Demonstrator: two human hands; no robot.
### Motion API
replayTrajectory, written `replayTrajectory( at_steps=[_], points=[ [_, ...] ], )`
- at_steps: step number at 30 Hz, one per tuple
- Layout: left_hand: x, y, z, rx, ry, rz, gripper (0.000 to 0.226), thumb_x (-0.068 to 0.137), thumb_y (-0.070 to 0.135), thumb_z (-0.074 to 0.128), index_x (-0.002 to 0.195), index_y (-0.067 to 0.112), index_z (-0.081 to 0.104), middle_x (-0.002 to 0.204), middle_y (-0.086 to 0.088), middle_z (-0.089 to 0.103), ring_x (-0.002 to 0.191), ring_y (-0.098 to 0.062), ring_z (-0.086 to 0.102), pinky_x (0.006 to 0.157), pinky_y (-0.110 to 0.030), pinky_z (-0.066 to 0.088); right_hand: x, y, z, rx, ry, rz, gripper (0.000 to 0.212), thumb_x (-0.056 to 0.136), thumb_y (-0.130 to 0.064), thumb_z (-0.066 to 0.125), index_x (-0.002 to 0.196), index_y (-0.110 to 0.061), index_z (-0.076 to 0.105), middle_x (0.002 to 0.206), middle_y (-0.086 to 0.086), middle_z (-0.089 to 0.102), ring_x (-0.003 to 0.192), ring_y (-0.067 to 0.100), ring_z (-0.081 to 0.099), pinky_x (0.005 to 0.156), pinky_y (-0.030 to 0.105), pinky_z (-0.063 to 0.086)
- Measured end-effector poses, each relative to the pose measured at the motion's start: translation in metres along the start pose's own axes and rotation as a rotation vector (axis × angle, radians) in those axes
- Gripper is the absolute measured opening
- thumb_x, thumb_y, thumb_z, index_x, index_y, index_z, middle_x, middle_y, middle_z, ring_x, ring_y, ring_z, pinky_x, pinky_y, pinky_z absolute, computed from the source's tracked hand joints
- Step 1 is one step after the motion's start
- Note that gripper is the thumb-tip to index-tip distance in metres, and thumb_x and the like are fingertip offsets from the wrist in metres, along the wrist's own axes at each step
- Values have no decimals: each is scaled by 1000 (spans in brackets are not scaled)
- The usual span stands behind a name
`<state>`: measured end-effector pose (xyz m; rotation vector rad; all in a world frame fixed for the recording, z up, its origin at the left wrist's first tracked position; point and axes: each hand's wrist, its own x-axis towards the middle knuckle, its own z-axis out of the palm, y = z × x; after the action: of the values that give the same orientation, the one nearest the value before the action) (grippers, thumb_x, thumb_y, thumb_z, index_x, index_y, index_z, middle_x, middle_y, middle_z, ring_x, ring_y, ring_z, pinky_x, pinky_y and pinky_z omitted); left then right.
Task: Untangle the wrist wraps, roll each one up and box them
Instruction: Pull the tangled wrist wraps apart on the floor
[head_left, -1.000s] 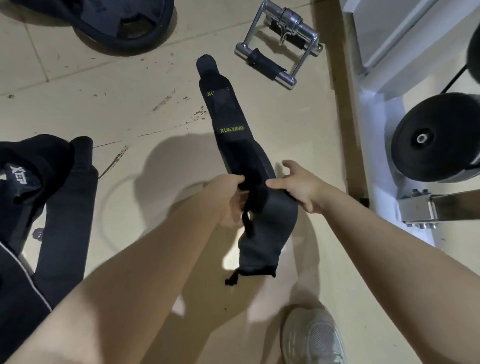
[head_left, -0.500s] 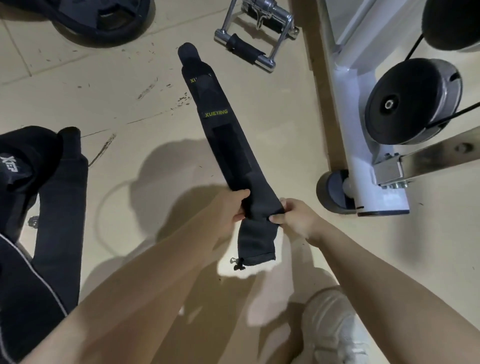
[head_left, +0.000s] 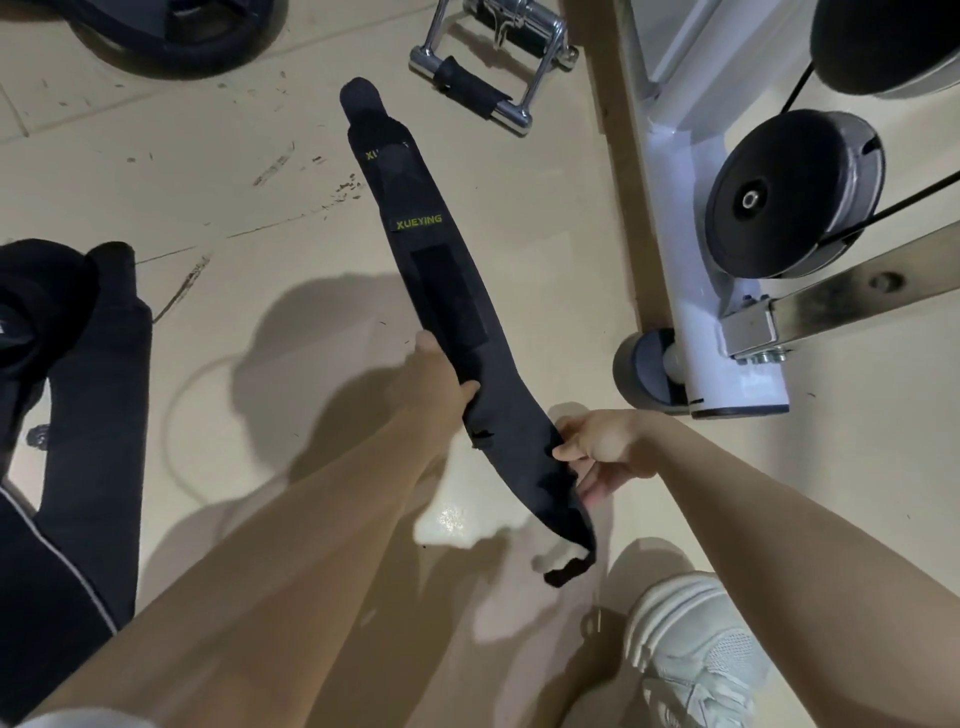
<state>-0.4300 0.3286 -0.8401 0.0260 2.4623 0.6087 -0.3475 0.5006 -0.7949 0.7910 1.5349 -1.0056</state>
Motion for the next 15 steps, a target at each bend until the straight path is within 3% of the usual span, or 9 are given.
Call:
replayTrajectory(
  at_steps=[3, 4, 6, 9, 12, 14, 15],
  points=[
    [15, -9, -9, 305, 98, 276, 86, 87, 44, 63, 151, 17, 11, 154, -16, 17, 135, -33, 30, 106, -39, 32, 8, -10, -6, -90, 70, 3, 21, 101, 0, 36, 104, 2, 56, 74, 12, 62, 58, 18, 64, 53, 24, 56],
    [19, -11, -11, 377, 89, 323, 91, 87, 48, 62, 153, 21, 5, 159, -15, 1, 143, -33, 16, 113, -40, 22, 11, -13, -9, -138, 85, 10, 21, 100, 1, 37, 97, 0, 58, 73, 12, 63, 61, 19, 63, 57, 25, 56],
    [32, -13, -12, 445, 58, 355, 97, 86, 57, 58, 153, 24, -4, 159, -11, -16, 148, -30, -3, 118, -41, 6, 19, -18, -14, -304, 83, 30, 17, 98, 0, 42, 101, -1, 59, 83, 13, 64, 66, 19, 62, 63, 26, 54],
    [43, -13, -10, 486, -2, 367, 106, 80, 64, 60, 153, 23, -5, 160, -10, -16, 148, -29, -7, 118, -41, 3, 22, -27, -17, -628, 41, 62, 24, 95, -5, 51, 118, -2, 56, 97, 14, 60, 76, 24, 60, 60, 24, 49],
    [46, -10, -10, 492, 1, 369, 108, 78, 67, 60, 153, 24, -4, 160, -9, -14, 148, -29, -6, 117, -43, 10, 22, -36, -15, -854, 21, 90, 35, 88, -11, 64, 122, -7, 54, 88, 6, 59, 81, 23, 57, 62, 25, 48],
    [46, -7, -11, 490, 4, 367, 107, 78, 67, 60, 153, 25, -4, 160, -9, -14, 148, -29, -6, 117, -42, 12, 20, -39, -10, -1097, 165, 118, 38, 80, -23, 74, 112, -18, 54, 86, -4, 55, 84, 19, 55, 71, 27, 44],
    [47, -4, -11, 494, -1, 369, 107, 78, 67, 60, 153, 24, -3, 160, -9, -15, 148, -29, -6, 117, -42, 11, 20, -39, -9, -1190, 255, 126, 44, 77, -28, 77, 113, -22, 53, 96, -6, 55, 90, 19, 56, 72, 28, 42]
  ],
)
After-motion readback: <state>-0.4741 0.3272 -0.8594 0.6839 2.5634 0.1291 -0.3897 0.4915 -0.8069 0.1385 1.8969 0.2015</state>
